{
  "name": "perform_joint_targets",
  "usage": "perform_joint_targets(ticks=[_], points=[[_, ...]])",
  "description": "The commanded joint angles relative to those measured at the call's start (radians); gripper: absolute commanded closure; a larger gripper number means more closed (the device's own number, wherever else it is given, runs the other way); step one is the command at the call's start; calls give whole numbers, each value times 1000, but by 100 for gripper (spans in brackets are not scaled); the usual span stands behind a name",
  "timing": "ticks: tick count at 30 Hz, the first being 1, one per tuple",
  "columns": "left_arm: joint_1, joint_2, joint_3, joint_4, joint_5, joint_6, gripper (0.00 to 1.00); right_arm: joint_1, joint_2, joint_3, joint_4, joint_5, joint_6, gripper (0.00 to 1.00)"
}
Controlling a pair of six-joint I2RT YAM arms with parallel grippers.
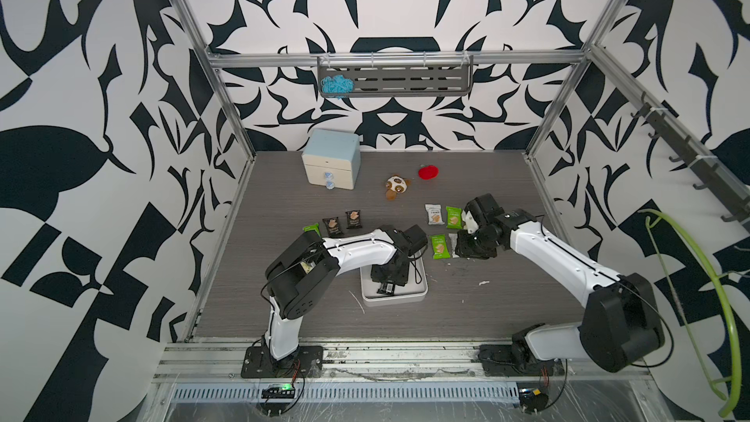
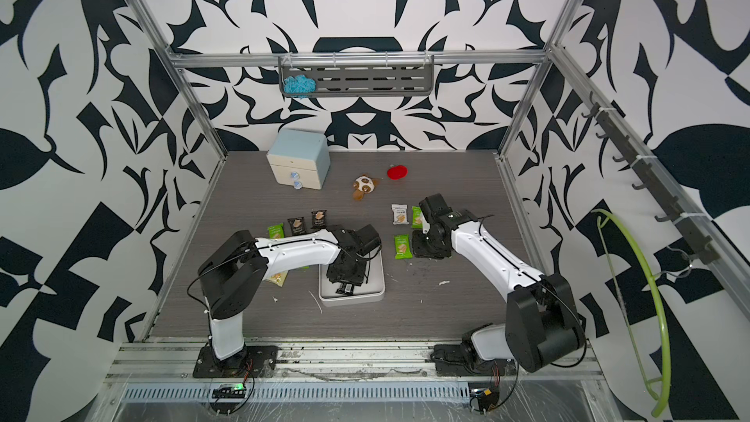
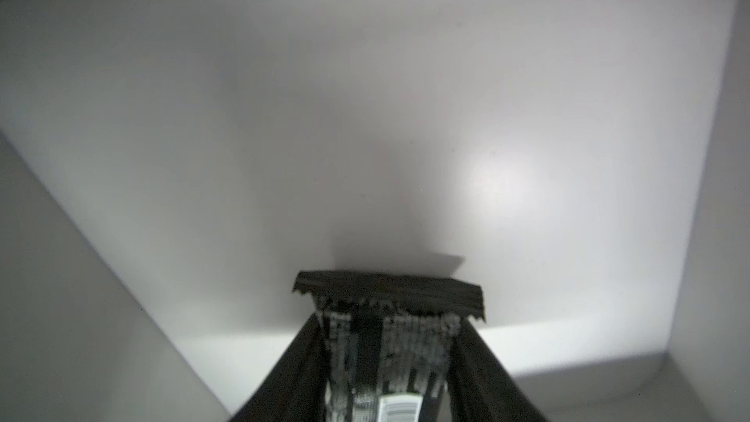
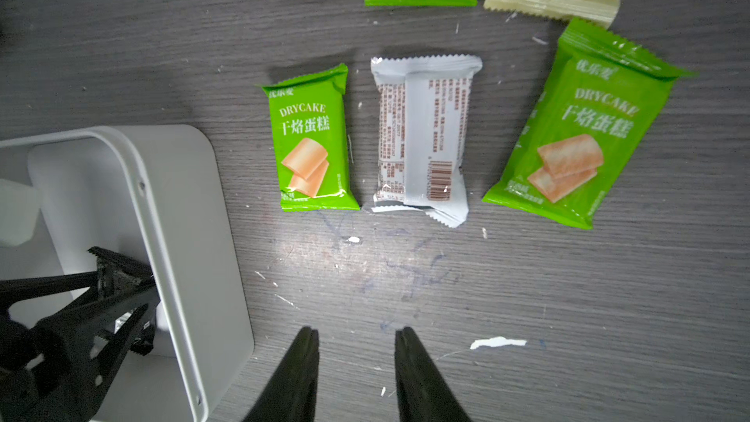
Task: Take the cookies out of the storage box
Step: Pick up the cookie from the storage box, then place the cookie at the center of the board.
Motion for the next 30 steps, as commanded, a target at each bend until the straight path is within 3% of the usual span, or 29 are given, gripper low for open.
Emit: perform_joint_targets(ticks=[1, 10, 19, 24, 30], points=[[5, 19, 41, -17, -18, -5, 49, -4, 10, 49, -22, 21, -25, 63], [15, 7, 112, -50, -20, -9, 49, -7, -3, 41, -24, 27, -30, 63], [95, -142, 69, -32, -19, -23, 49, -7, -1, 28, -16, 18, -21, 63], [187, -249, 21, -33, -21, -11, 48, -7, 14, 34, 4, 1, 4, 63], [380, -358, -62, -40, -2, 43, 48, -6, 63, 70, 17, -8, 16, 63]])
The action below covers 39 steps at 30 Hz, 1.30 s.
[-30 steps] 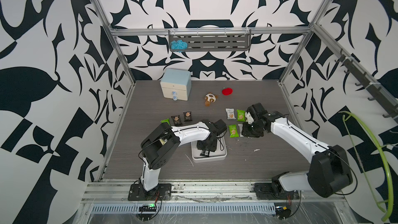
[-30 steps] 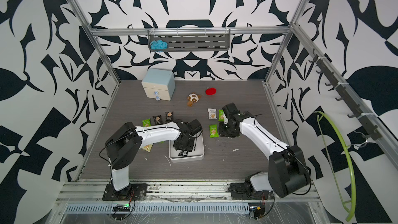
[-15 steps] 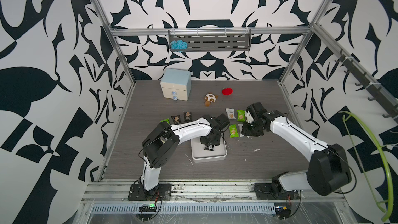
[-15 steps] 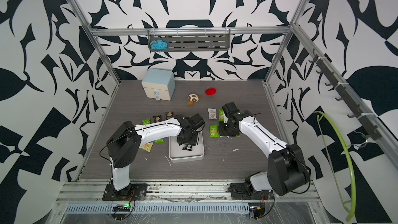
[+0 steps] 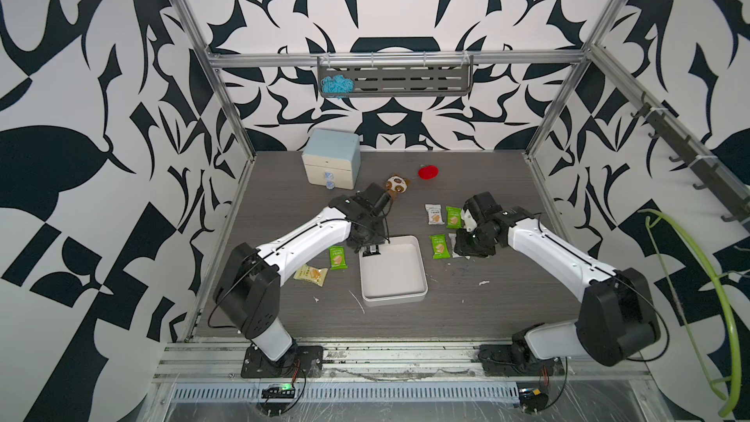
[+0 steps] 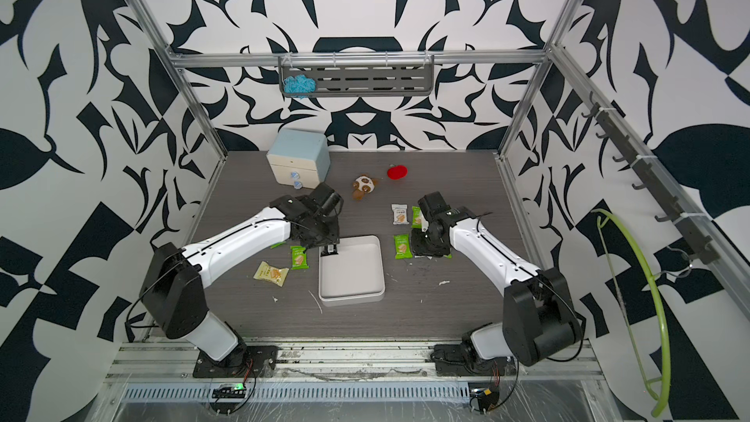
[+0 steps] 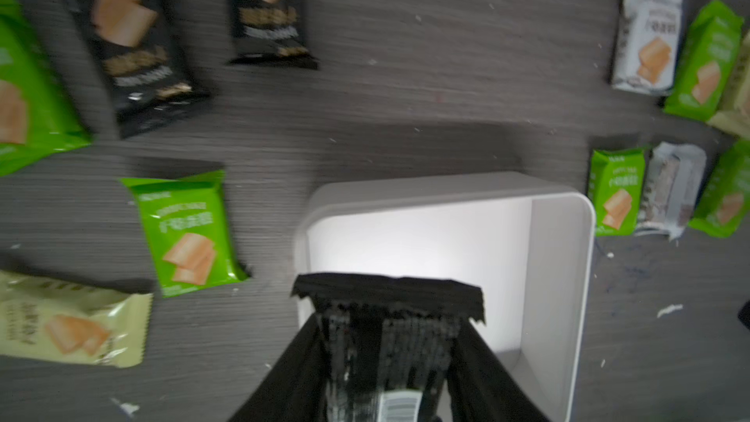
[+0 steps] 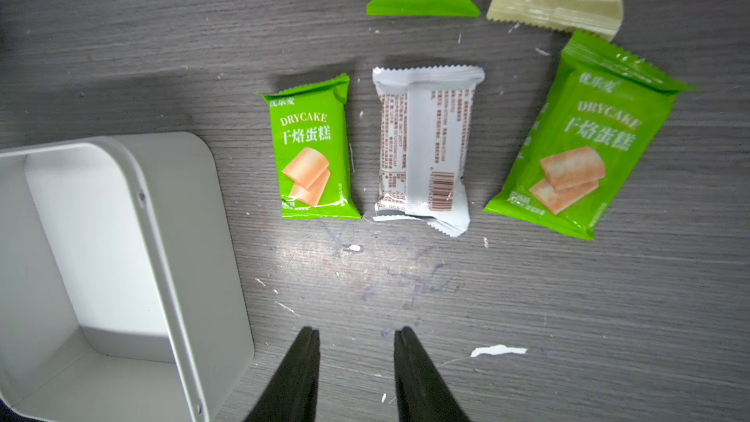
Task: Take the cookies out of the storage box
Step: Place the cookie at the center of the board.
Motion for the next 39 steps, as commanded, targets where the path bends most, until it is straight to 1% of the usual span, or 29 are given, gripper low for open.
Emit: perform_joint_targets(ticks=[1, 6, 7, 12, 14, 20, 25, 29, 33, 39], points=[[105, -56, -62, -28, 9, 48, 48, -4, 27, 55, 15, -5, 17, 63], [297, -126, -144, -22, 30, 100, 48, -4, 87, 100, 45, -6, 37, 64], [336, -134, -159, 3, 34, 110, 48, -4, 102, 113, 51, -4, 37, 64], [510, -138, -214, 34, 54, 146, 48, -4, 170, 191, 52, 24, 37, 64], [566, -126, -232, 54, 57, 154, 48, -4, 181, 214, 59, 48, 39, 65], [688, -52, -256, 108, 48, 190, 48, -9, 184, 227, 110, 126, 43, 65], [766, 11, -253, 148, 50, 232, 48, -25, 189, 226, 137, 167, 28, 64], [784, 84, -221, 174, 48, 267, 48, -62, 165, 193, 192, 266, -22, 63], [783, 163, -177, 180, 58, 285, 49, -138, 111, 113, 292, 363, -83, 63], [785, 217, -153, 194, 62, 307, 49, -282, 31, -45, 465, 402, -156, 63]])
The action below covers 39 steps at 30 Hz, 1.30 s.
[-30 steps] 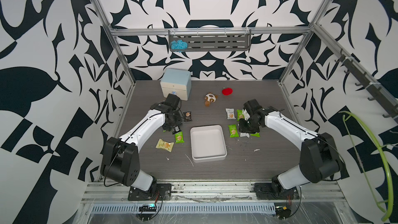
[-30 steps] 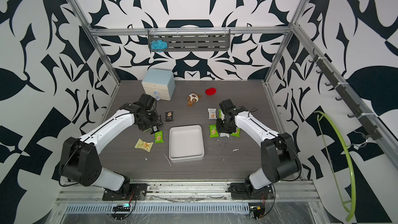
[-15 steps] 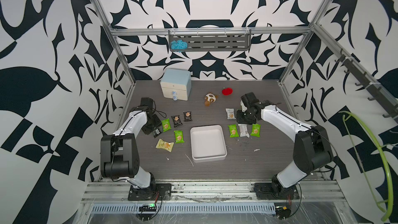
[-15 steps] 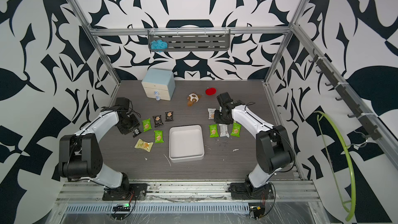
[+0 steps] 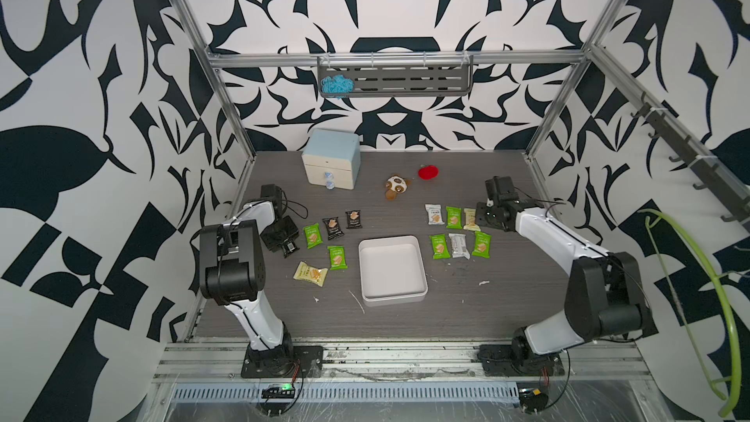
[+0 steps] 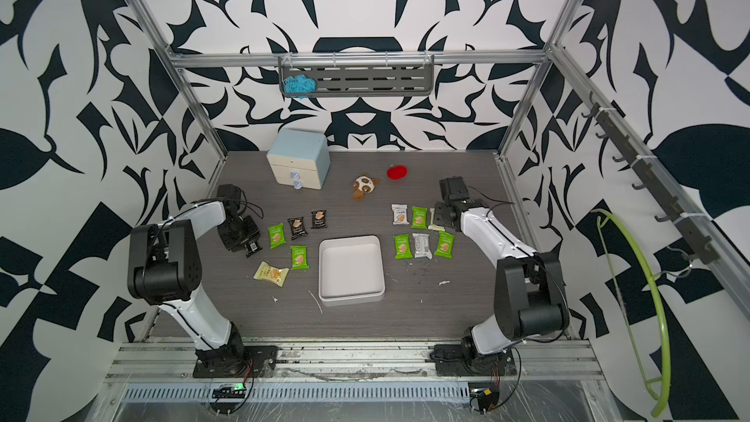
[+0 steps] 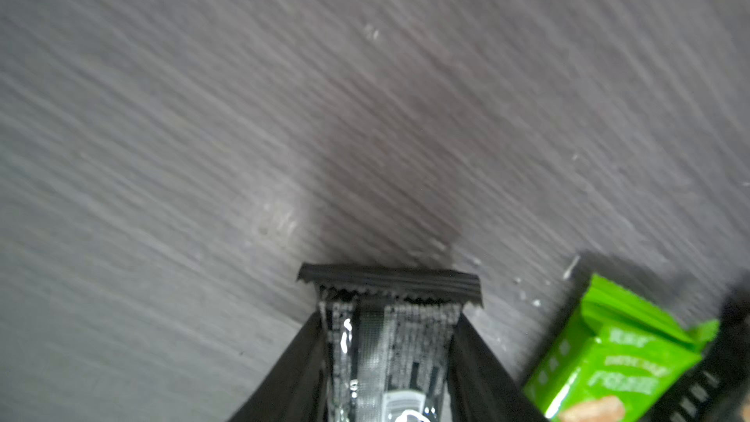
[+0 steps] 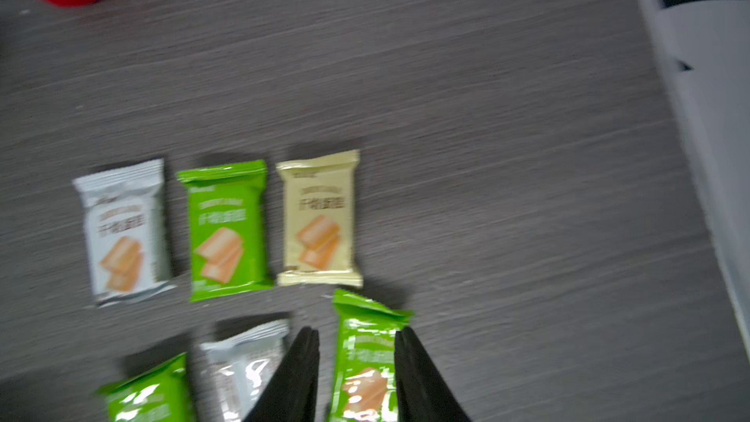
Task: Take the cookies out of the storage box
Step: Place the cookie at the center of the board, then reset both arms
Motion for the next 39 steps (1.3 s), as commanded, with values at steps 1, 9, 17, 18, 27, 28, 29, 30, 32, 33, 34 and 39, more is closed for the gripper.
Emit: perform_joint_targets(ticks=[1, 9, 17, 18, 27, 28, 29, 30, 32, 33, 34, 39], points=[[0, 34, 18, 6, 14, 31, 47, -52, -45, -73, 148, 67, -73, 63], [-1, -44, 40, -30, 9, 52, 25, -69, -88, -378, 709, 120, -184, 61], [1, -229, -18, 144, -36, 162, 23, -62, 23, -518, 1058, 121, -228, 59], [0, -255, -60, 222, -27, 195, 23, -61, 15, -537, 1084, 106, -230, 58], [0, -351, -515, 1012, -62, 236, 21, -51, 49, -648, 1309, 86, -245, 1], [-3, -338, -542, 1079, -74, 238, 21, -51, 49, -644, 1296, 78, -248, 1], [-7, -320, -568, 1134, -87, 242, 21, -51, 58, -645, 1317, 78, -252, 1], [-11, -305, -579, 1163, -106, 240, 21, -52, 53, -647, 1314, 78, -248, 1], [-34, -328, -608, 1185, -133, 245, 22, -50, 53, -645, 1309, 79, -250, 1], [-68, -341, -661, 1286, -175, 270, 20, -49, 55, -646, 1313, 79, -248, 1], [-111, -347, -717, 1386, -220, 294, 19, -50, 51, -644, 1302, 75, -250, 1], [-233, -277, -735, 1507, -315, 429, 0, -50, 53, -642, 1300, 72, -255, 1]])
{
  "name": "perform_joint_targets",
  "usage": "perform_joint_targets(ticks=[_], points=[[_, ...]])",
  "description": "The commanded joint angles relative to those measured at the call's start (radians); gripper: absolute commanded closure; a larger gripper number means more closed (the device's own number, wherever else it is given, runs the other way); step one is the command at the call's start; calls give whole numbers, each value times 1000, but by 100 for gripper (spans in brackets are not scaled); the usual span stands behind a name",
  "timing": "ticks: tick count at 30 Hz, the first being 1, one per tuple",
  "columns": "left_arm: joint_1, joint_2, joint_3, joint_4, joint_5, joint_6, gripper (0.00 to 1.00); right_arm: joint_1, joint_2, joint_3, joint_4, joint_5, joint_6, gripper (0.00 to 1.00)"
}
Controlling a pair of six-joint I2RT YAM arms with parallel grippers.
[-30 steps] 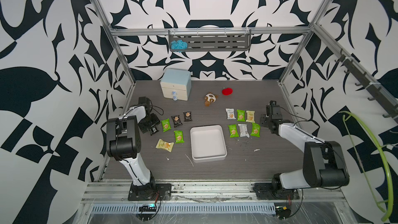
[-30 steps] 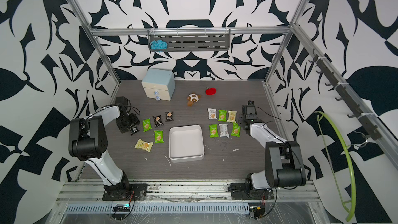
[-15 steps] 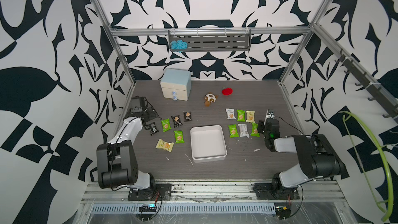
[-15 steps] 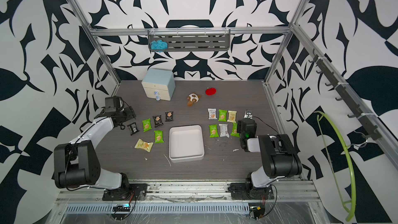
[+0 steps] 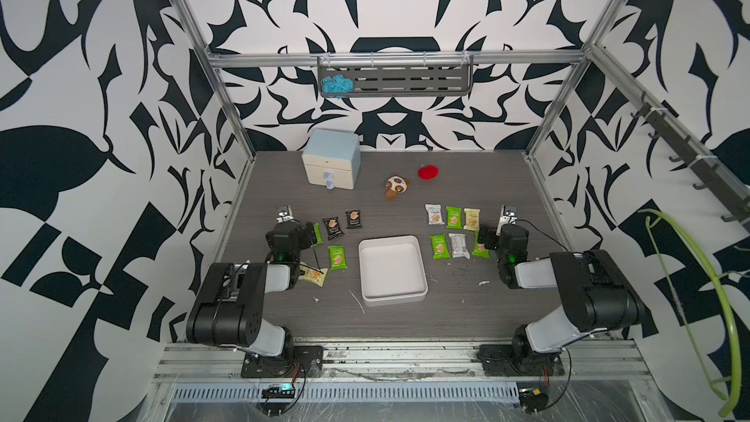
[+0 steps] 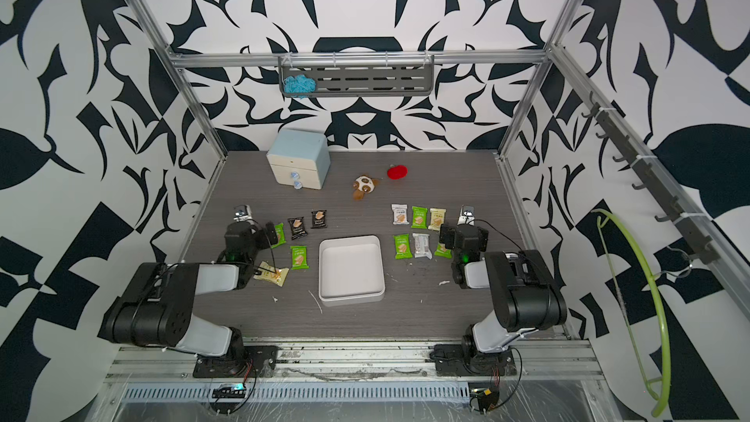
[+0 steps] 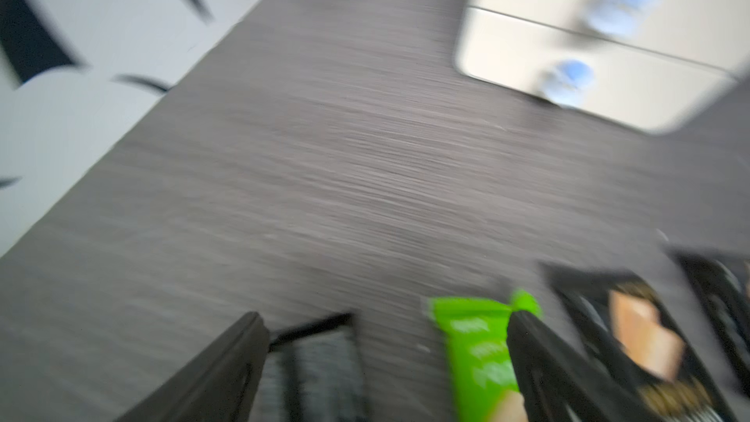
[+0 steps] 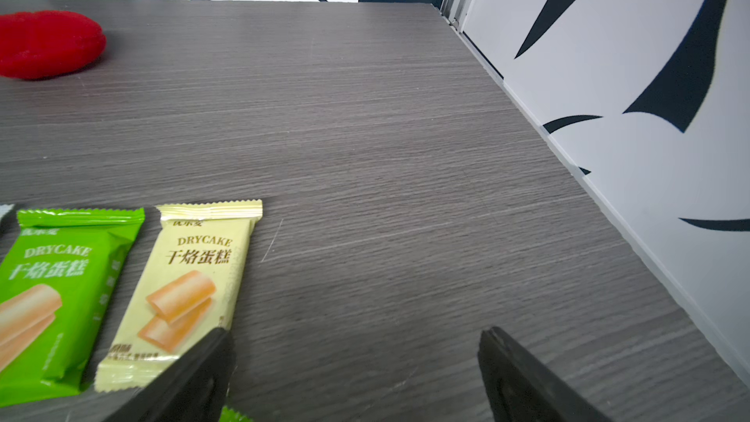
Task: Take the cookies out of the storage box
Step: Reset both arms
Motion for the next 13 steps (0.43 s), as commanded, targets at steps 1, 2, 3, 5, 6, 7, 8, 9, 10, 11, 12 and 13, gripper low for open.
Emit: perform_joint_targets(ticks=[1, 2, 3, 5, 6, 7, 8, 9, 10, 11, 12, 13], points=[[15, 9, 37, 97, -50, 60, 0, 5, -18, 14, 43, -3, -9, 1], [36, 24, 35, 107, -37, 42, 0, 5, -18, 14, 44, -3, -9, 1], [47, 41, 13, 164, -36, 28, 0, 4, -18, 14, 44, -3, -11, 1], [46, 54, 5, 206, -36, 40, 1, 6, -18, 14, 43, -3, -10, 1], [46, 40, 12, 169, -35, 31, 0, 5, -18, 14, 44, -2, -9, 1], [47, 32, 18, 139, -31, 26, 0, 7, -13, 16, 43, -6, -10, 1], [46, 35, 17, 147, -32, 29, 1, 11, 2, 32, 36, -19, -27, 1], [46, 41, 12, 171, -33, 32, 0, 10, 6, 43, 20, -26, -26, 1], [46, 41, 11, 174, -33, 34, 0, 10, -2, 38, 19, -25, -25, 1], [46, 38, 11, 164, -29, 34, 1, 11, -10, 30, 24, -26, -26, 1], [46, 35, 14, 156, -30, 32, 1, 12, -12, 20, 46, -27, -29, 1], [47, 36, 13, 159, -29, 33, 1, 11, -14, 17, 43, -29, -29, 1]])
